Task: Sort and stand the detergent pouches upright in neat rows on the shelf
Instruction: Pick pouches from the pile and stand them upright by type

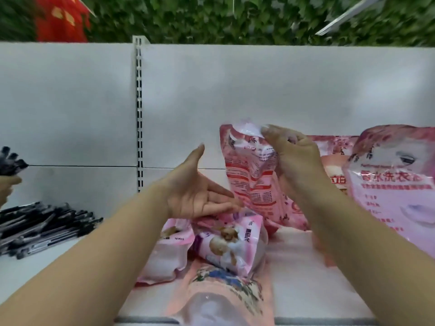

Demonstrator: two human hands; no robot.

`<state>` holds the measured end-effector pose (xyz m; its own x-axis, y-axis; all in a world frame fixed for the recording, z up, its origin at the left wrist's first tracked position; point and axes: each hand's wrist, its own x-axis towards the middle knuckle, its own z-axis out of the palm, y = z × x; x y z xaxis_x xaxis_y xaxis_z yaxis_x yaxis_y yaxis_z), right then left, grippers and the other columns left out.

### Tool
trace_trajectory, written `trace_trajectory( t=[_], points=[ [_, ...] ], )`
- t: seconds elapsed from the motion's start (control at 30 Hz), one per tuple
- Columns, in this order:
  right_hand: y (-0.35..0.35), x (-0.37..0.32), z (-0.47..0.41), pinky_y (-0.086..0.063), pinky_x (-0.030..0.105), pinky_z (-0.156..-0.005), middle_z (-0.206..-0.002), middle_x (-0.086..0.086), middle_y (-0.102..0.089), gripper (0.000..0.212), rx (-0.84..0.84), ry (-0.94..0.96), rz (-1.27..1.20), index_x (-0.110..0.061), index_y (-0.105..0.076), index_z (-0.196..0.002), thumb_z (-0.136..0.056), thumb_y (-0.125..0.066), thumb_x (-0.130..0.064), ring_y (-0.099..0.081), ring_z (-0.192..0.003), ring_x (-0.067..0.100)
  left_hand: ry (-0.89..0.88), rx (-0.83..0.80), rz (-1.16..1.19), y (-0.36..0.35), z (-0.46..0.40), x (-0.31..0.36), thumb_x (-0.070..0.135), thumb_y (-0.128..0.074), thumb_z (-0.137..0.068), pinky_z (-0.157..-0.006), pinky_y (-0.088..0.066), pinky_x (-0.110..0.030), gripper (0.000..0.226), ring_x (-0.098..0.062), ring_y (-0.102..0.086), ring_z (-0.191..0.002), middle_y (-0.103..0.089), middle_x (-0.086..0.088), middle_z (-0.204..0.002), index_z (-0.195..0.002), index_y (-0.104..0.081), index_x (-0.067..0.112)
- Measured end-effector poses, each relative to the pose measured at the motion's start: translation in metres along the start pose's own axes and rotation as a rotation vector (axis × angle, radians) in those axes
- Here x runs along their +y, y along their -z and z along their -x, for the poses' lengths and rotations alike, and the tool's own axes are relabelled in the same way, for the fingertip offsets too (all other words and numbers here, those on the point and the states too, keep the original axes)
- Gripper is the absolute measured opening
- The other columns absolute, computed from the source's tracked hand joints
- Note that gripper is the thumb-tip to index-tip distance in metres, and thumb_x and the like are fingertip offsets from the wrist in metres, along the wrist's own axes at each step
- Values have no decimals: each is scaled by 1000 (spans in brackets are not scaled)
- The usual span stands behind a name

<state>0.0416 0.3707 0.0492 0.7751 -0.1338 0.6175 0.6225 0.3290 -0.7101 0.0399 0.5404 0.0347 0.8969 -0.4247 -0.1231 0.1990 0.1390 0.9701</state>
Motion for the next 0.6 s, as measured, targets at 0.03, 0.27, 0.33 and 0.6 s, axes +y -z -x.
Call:
trace_trajectory(
  t=[0.03, 0.27, 0.33, 0.6],
  points=[
    [-3, 0, -1, -57, 38, -70, -81, 1, -72, 6, -94, 25, 17, -17, -70, -73, -77, -69, -14, -68, -85, 23, -2, -75, 102, 2, -3, 3, 80, -30, -75, -57, -58, -35, 109, -41, -68, -75, -62, -38, -95, -104, -52, -22],
    [1, 28, 13, -49, 7, -63, -70, -11, -72, 17, -549, 24, 188, -18, -74, -70, -66, -67, -3, -67, -72, -4, -181, -101, 309, 12, -9, -7, 42, -65, -66, -67, -56, -51, 63, -36, -67, -73, -66, -25, -91, -105, -61, -8],
    [3, 23, 16, -49, 7, -65, -76, -13, -73, 15, -608, 27, 196, -27, -76, -66, -57, -72, -15, -68, -79, -4, -228, -183, 347, 10, -6, -9, 23, -74, -56, -57, -58, -42, 49, -32, -67, -64, -64, -25, -79, -89, -65, -12],
    [3, 34, 10, -39, 43, -104, -119, -2, -64, 83, -261, -236, 90, -25, -63, -114, -38, -83, -53, -57, -114, 19, -587, -86, 97, 16, -4, -9, -15, -56, -51, -58, -56, -32, 49, -22, -67, -62, -69, -11, -78, -92, -65, 11]
  ],
)
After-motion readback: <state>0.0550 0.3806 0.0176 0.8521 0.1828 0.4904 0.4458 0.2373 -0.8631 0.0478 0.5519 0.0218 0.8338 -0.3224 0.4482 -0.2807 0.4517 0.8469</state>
